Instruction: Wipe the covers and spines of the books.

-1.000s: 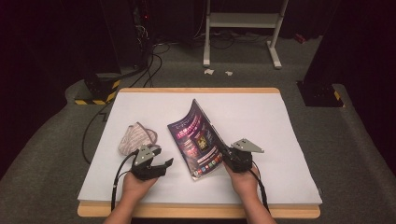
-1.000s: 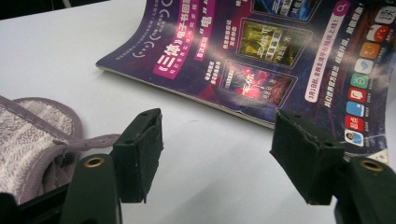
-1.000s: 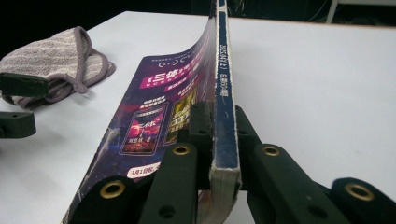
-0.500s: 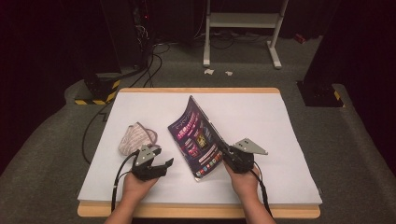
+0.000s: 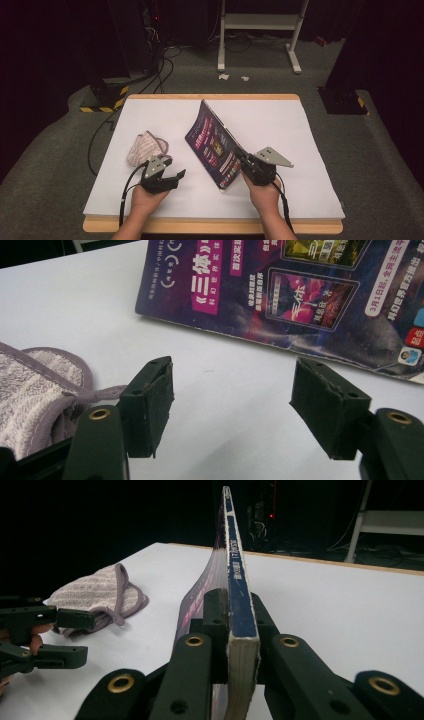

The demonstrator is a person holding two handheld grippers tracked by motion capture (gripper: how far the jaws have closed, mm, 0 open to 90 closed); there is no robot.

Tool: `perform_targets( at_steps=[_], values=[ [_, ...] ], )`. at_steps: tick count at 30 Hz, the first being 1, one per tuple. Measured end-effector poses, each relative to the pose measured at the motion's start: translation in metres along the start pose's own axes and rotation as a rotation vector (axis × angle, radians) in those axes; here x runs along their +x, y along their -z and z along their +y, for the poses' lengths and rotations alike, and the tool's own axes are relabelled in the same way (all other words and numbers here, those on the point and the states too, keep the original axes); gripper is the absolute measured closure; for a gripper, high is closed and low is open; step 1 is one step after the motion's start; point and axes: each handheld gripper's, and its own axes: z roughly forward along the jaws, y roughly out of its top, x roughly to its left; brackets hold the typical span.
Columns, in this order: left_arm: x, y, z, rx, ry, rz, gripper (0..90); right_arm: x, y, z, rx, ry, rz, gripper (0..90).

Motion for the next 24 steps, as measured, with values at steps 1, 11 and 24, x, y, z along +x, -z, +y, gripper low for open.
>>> perform_targets(
  at_steps=[1, 11, 24],
  values=[
    [0.000, 0.000, 0.000, 0.000, 0.000, 0.000, 33.2, -0.001, 0.001, 0.000, -0.003, -0.002, -0.001, 84.6],
    [0.000, 0.001, 0.001, -0.005, 0.002, -0.002, 33.1, -0.007, 0.014, 0.009, -0.048, 0.005, -0.033, 84.8],
    [0.001, 0.001, 0.001, -0.006, 0.002, 0.002, 33.3, -0.027, 0.030, 0.015, -0.108, -0.031, -0.094, 84.8]
  ],
)
